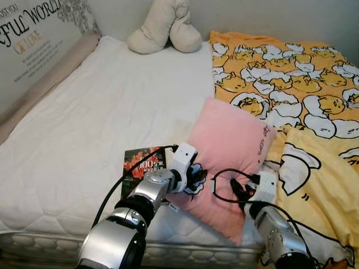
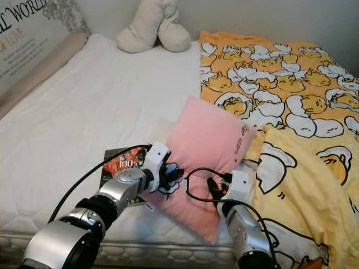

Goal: Clean up the room

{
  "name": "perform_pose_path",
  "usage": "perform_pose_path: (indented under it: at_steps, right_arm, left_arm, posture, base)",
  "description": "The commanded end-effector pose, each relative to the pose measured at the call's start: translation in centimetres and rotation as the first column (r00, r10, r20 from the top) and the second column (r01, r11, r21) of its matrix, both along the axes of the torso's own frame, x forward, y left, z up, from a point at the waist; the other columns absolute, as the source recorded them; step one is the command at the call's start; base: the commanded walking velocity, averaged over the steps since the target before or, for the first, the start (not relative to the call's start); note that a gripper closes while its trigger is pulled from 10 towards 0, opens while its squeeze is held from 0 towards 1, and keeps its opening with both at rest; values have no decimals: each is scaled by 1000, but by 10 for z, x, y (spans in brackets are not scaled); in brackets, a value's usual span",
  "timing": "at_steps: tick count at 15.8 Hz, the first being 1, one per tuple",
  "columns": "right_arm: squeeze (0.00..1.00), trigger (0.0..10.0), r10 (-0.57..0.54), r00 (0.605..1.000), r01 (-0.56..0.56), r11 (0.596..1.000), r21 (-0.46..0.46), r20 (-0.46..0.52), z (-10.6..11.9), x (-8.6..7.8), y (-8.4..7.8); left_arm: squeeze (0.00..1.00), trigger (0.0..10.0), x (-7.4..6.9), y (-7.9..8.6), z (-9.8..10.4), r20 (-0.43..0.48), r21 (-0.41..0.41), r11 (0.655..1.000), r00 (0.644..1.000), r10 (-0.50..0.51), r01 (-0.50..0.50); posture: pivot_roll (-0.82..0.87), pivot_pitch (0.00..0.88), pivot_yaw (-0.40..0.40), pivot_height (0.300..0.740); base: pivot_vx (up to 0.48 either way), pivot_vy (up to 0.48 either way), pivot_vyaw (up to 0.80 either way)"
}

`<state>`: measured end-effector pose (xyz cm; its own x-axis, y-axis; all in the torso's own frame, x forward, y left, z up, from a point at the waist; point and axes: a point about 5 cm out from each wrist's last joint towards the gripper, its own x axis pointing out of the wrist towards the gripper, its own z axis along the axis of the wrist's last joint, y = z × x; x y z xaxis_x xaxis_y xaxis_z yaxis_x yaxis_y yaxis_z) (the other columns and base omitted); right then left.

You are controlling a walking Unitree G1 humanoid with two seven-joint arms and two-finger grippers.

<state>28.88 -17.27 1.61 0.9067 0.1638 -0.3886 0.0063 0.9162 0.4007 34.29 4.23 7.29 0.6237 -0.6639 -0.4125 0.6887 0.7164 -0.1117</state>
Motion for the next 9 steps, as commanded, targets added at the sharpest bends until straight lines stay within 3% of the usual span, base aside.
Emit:
perform_pose_path:
  at_steps: [1, 7, 9]
  right_arm:
    - [0, 0, 3, 999, -2, 1000, 24, -41, -5, 1, 5]
    - [0, 0, -10, 999, 12, 999, 51, -39, 0, 13, 6]
    - [0, 0, -1, 998, -3, 998, 57, 62, 24, 27, 9]
  left_arm:
    - [0, 0, 3, -4, 8, 69, -26, 1000, 998, 5, -3]
    - [0, 0, 5, 1, 10, 79, -81, 996, 996, 43, -37]
    - [0, 0, 10, -3, 23, 139, -122, 992, 989, 45, -28]
  posture:
    - [44, 0, 40, 740]
    - [71, 0, 37, 740]
    - [89, 0, 32, 740]
  base:
    - [0, 0, 0]
    - [0, 0, 0]
    - [0, 0, 0]
